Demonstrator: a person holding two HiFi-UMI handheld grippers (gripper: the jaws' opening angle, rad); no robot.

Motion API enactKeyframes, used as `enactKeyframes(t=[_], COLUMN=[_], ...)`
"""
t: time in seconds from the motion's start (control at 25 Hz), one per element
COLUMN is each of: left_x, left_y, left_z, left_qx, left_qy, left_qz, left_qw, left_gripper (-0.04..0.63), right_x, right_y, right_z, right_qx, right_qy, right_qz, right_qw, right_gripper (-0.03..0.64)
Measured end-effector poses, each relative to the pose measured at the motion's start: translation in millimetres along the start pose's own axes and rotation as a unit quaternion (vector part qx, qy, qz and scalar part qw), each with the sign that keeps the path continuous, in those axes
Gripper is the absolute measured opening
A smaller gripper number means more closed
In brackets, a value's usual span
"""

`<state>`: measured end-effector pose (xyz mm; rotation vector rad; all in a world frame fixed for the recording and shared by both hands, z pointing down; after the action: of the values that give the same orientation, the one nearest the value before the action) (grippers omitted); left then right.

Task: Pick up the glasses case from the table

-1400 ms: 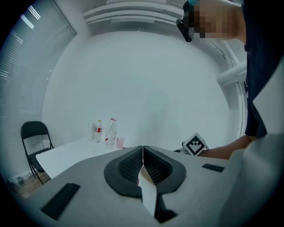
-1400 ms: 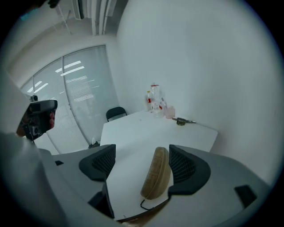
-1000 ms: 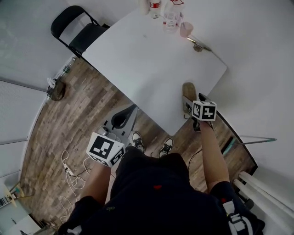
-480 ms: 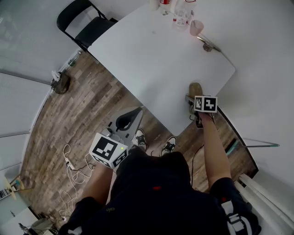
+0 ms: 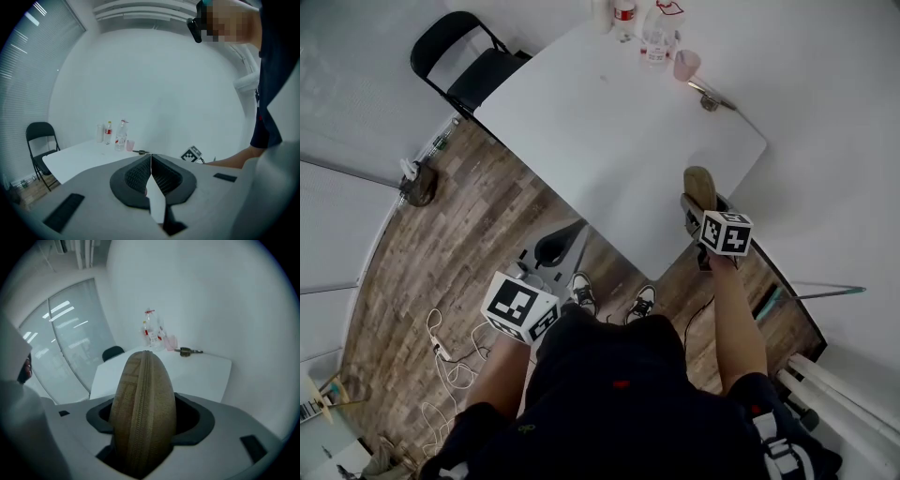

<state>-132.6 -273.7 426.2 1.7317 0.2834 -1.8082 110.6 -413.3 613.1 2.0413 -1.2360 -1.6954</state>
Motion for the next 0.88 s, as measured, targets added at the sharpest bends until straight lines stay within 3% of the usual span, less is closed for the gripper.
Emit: enactKeyframes(t=[0.32,0.6,0.88], left_x=[30,58,94], left_y=[1,-1,-10], left_z=[-8,-14,-18], left_qx=[-0.004,-0.008,-0.009], left_qy=[0.015,0.031,0.050], left_qz=[-0.029,-0.059,-0.093], left_qw=[0.9994,0.9978,0.9944], left_gripper=[0.023,0.023,0.023], right_x=[67,114,144], right_y=[-95,-177,-244], right_z=[61,109,129], right_qx=[0.055,0.089,0.073], right_qy=[-0.042,-0.077,-0.125], right_qz=[-0.129,-0.225,-0.295], right_qw=[0.989,0.967,0.945], right_gripper=[0.323,0.324,0.324])
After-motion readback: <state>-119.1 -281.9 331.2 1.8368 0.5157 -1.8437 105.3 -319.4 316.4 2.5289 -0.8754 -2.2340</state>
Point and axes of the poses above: the fingertips, and each gripper's own axes: y forward along the fingers, z to its left, x out of its top, the point moved 2 cm from there along -y, backward along the fingers, and after that the axes turned 5 degrees about y, right-handed, at the moved point
